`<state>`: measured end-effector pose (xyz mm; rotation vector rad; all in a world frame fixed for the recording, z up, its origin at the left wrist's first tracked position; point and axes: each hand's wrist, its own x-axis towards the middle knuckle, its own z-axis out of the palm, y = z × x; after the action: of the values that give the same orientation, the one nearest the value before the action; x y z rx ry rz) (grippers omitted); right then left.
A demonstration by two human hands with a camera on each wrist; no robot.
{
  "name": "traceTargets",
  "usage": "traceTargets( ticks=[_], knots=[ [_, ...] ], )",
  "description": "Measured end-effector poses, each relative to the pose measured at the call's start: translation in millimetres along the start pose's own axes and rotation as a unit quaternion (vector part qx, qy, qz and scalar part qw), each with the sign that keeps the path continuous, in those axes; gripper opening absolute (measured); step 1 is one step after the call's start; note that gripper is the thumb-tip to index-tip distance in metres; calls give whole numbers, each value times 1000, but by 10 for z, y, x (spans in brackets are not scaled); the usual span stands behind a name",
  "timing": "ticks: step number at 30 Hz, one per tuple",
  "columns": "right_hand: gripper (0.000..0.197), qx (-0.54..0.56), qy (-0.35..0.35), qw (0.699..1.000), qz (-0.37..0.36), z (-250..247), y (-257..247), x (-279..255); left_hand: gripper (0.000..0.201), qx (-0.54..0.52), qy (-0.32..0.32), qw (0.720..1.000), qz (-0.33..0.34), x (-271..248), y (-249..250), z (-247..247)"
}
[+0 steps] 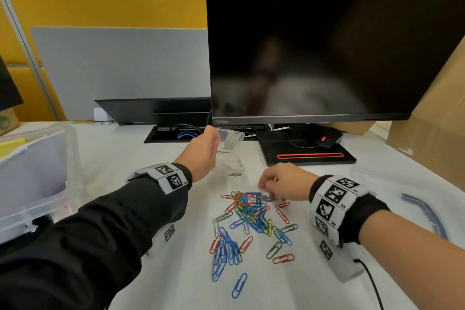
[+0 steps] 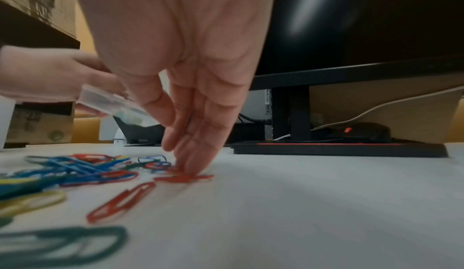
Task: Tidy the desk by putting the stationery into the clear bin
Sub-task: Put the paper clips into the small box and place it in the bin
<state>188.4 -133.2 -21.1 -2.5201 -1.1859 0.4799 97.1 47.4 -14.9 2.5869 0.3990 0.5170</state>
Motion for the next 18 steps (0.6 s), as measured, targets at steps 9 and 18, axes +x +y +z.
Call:
traceTargets(
  ticks=[9,18],
  knots=[
    [15,138,199,961,-130,-36,76,-342,12,-82,-33,993,81,-210,407,213],
    [31,89,262,961,20,-31,353,-479,60,87,-303,949,12,-341,532,247]
  ],
)
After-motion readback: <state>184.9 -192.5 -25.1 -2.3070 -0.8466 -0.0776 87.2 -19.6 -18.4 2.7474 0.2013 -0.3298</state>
